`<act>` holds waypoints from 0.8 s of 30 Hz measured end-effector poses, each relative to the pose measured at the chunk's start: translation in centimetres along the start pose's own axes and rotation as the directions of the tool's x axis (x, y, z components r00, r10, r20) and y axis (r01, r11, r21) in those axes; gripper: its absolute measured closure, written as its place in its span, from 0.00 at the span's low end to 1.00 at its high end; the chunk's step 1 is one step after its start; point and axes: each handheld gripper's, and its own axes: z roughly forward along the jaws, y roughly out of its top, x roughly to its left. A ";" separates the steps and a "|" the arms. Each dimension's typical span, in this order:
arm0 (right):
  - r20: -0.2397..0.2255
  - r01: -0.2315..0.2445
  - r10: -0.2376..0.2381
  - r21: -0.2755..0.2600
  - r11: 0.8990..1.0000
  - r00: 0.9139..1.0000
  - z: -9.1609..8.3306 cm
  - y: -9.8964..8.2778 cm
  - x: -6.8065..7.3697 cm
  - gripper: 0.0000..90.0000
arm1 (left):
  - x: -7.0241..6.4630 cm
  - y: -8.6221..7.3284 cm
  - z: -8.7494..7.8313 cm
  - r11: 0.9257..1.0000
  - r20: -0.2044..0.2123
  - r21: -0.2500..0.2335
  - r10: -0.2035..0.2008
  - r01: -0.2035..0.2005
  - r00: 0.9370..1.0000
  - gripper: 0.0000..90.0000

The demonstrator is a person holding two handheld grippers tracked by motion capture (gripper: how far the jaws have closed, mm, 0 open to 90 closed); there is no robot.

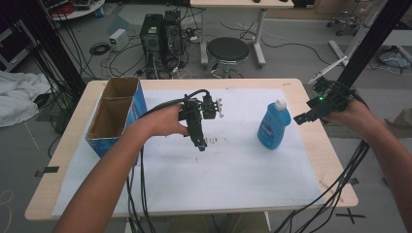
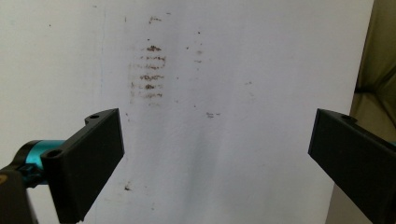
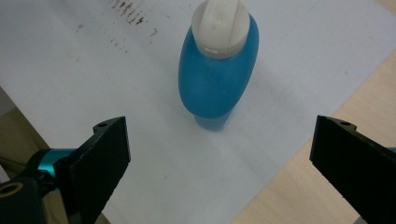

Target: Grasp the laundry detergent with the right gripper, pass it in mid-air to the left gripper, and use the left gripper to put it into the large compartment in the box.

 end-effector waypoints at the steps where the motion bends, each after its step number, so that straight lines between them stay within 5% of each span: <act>1: 0.002 -0.007 0.007 -0.006 1.000 1.000 0.2 -0.3 0.0 0.04 | 0.0 0.0 0.1 1.000 0.000 0.002 0.001 -0.001 1.000 0.04; 24: 0.024 -0.096 0.103 -0.201 0.975 0.994 3.5 -4.9 1.3 0.04 | 0.2 -0.4 0.7 1.000 0.008 0.004 -0.011 0.011 1.000 0.04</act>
